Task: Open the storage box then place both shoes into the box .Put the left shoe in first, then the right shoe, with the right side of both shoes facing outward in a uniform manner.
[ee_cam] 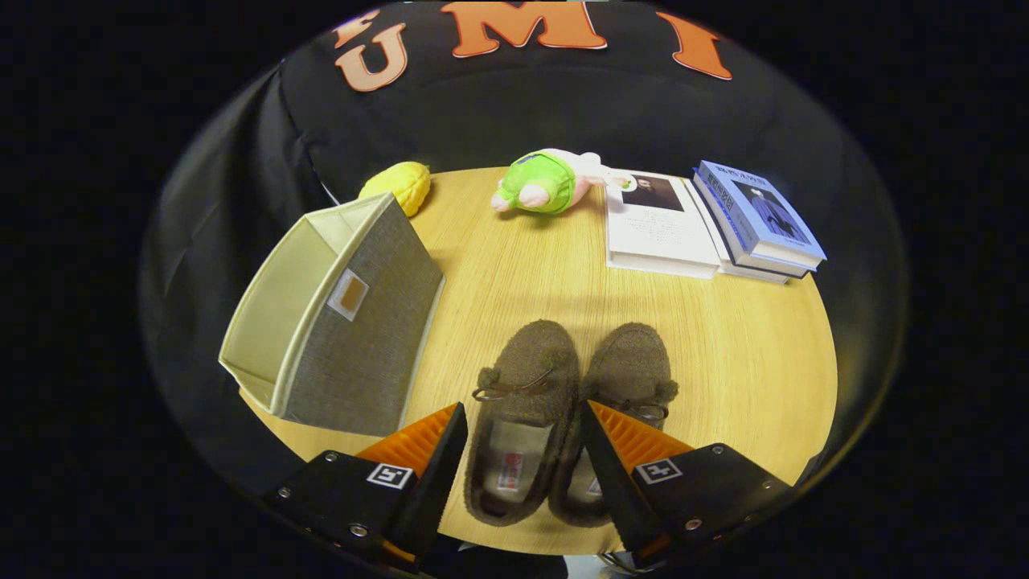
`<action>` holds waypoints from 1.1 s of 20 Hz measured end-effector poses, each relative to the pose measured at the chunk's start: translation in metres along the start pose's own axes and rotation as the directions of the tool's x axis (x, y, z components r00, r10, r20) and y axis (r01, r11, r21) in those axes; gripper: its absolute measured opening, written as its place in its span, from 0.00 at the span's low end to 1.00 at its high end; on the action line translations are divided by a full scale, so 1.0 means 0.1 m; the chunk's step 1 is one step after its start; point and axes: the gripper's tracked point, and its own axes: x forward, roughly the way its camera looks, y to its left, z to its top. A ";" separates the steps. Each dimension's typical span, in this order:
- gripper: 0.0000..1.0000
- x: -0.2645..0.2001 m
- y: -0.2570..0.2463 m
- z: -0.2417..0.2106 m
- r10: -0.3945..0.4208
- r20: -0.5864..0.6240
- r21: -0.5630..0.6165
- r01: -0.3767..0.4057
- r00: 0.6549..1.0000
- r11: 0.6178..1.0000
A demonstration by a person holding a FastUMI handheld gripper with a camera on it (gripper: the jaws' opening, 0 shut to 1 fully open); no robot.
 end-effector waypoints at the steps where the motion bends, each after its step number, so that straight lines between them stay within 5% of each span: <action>1: 0.83 0.04 0.02 -0.02 0.002 0.005 -0.013 -0.002 1.000 1.000; 7: 0.68 0.14 -0.04 -0.03 -0.035 0.032 -0.146 0.039 0.999 0.988; 11: 0.59 0.20 0.05 -0.08 0.026 0.018 -0.117 -0.024 1.000 0.993; 22: 0.43 0.47 -0.25 -0.40 -0.158 -0.106 -0.180 0.137 0.982 0.974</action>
